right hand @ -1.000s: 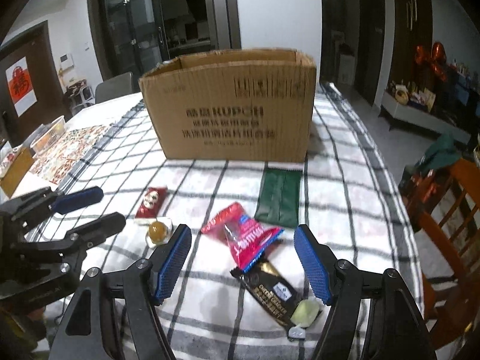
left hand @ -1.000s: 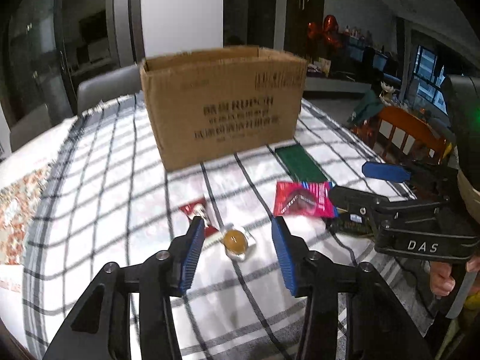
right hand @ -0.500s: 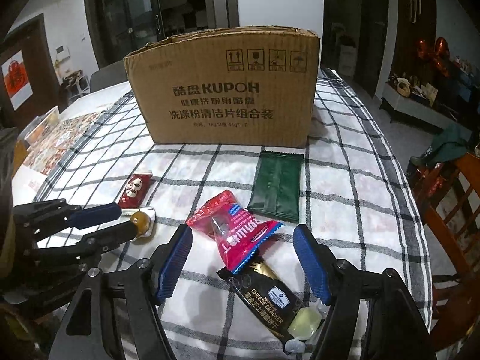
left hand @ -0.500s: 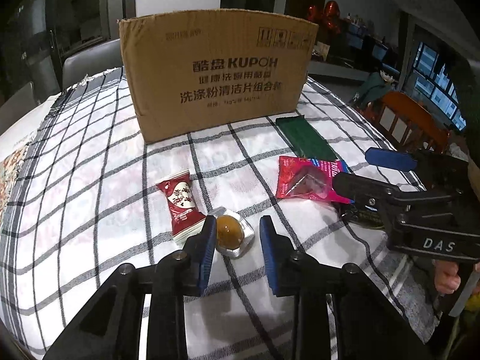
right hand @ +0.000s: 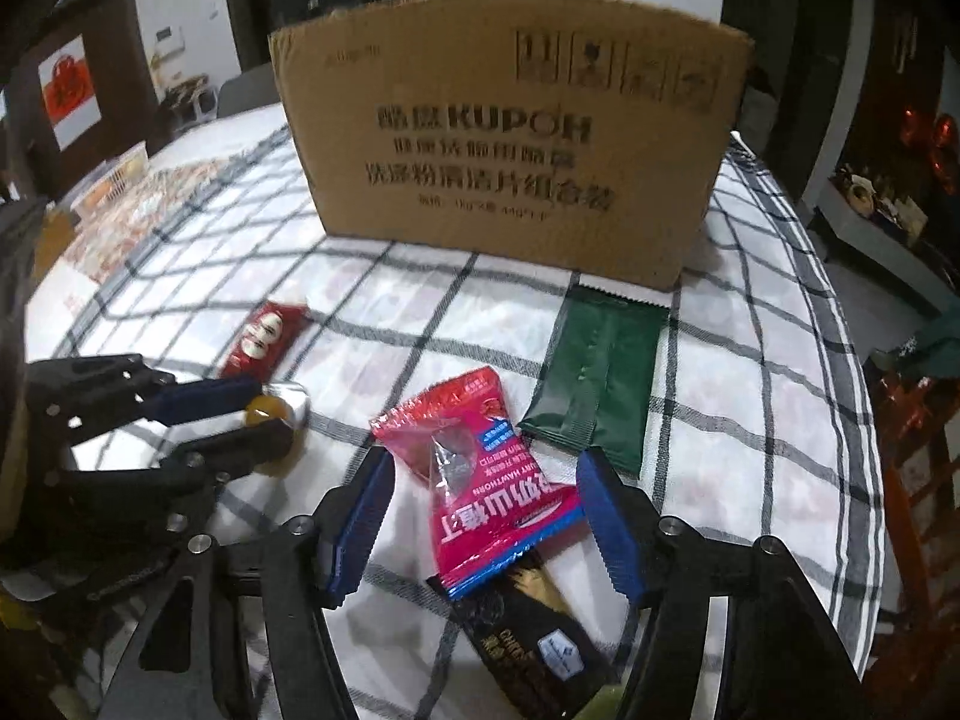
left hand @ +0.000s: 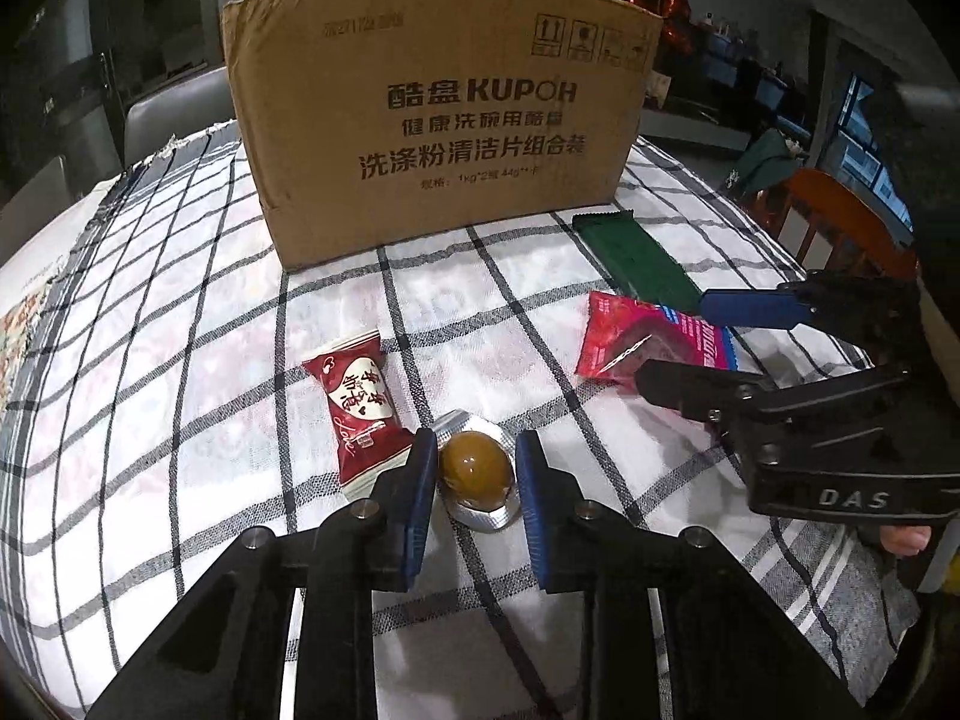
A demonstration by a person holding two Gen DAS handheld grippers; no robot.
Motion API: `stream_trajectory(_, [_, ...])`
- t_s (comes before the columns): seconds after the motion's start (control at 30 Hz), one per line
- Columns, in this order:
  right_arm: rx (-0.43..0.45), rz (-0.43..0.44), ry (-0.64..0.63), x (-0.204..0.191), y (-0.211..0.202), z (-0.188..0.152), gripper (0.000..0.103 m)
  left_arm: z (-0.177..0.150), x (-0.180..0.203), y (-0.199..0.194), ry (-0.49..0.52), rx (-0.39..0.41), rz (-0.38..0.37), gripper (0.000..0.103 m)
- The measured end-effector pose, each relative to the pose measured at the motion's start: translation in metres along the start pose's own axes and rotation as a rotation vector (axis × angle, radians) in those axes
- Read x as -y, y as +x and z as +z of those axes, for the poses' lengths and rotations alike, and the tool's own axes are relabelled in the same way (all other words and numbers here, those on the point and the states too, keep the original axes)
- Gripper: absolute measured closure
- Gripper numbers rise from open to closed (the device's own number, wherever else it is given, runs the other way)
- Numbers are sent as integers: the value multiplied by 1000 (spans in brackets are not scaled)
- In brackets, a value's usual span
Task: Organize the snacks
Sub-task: 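Grasp the round orange candy with the left tool while the right grasps the pink packet, then carry the orange candy and pink packet into the box and open both tools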
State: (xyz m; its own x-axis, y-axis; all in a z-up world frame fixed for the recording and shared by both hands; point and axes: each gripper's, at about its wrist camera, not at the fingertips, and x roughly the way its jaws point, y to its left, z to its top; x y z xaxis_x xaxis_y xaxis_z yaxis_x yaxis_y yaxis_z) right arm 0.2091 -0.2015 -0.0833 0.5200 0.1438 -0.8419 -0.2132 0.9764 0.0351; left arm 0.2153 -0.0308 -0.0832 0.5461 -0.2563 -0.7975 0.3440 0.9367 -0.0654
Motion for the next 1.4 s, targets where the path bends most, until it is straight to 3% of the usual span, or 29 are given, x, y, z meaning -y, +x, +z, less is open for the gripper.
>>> stream_trajectory(0.1, [-12,0,-6,-1,6,1,39,0,-1,2,-2,1,-1,76])
stream_trajectory(0.3, [-13,19,18,0,9,1,60,0,0,2,0,4,-1,78])
stream_trajectory(0.47, [4,9,33,-2,3,1,65,0,-3,1,-7,6,-1,78])
stream_trajectory(0.83, [76,19,65,-10,-31,0,65,4,-1,-33,-27,75,5,78])
stream_trajectory(1.4, [258,43,124,-9,-101,22,65,42,11,-113,-12,273,-5,78])
